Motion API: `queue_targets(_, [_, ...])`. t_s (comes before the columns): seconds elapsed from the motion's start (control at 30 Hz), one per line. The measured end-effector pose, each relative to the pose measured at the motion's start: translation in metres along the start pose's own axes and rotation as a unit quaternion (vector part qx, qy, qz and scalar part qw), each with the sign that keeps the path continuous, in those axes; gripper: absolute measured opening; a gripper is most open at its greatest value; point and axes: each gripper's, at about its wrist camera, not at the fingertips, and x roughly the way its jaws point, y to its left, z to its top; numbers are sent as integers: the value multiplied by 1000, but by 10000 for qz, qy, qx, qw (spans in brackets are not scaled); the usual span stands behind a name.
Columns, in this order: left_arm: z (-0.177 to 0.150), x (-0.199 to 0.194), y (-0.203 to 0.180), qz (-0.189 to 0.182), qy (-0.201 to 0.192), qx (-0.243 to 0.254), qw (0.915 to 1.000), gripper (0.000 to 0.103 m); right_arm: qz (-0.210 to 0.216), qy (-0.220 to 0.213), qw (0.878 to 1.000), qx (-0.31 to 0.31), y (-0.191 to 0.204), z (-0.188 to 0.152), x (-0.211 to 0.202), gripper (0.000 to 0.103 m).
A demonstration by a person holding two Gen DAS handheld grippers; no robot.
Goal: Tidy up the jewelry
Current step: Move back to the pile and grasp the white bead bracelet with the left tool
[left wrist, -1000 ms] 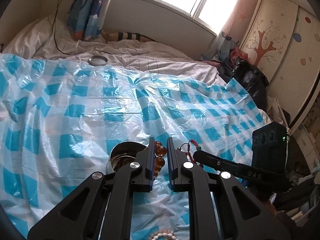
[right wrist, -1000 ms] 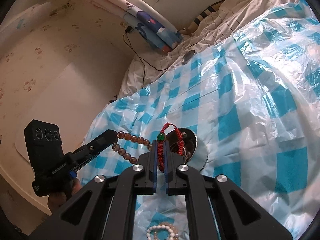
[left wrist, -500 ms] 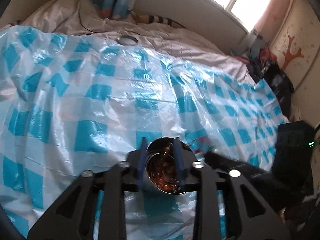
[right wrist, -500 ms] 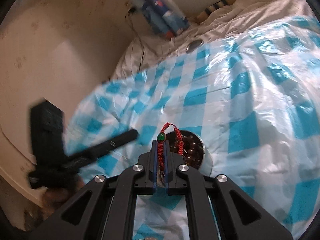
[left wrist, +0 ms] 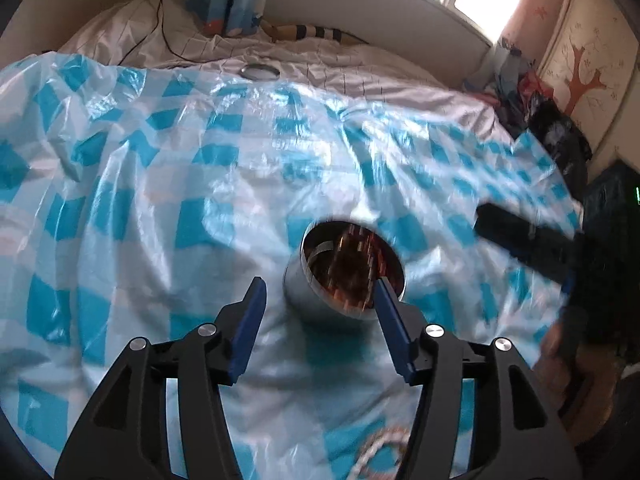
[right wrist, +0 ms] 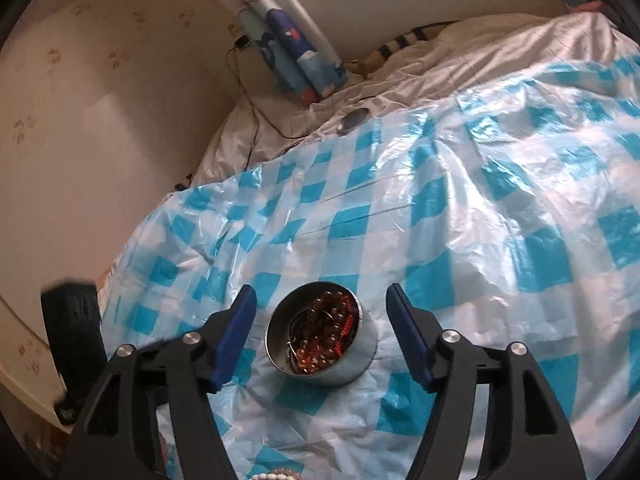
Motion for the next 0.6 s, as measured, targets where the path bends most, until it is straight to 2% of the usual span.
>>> queue_targets(0.07, [-16,-1,-2,80,172,196,9996,53,-87,93,9998,127,-5,-3,0,68])
queue_targets(0.17, [-34,-1,-13,4,408,586,9974,53,-90,215,9995,235,-7,-10,-1,68])
queue_targets(0.43, [-75,-11,-41,-138,751,1293,9887,53,-226,344,9991,-57,8,-43,-25,72])
queue_targets(0.6, [-93,-12,-46,-117,979,1640,9815,53,-155,372,9988,272,1,-66,-40,72])
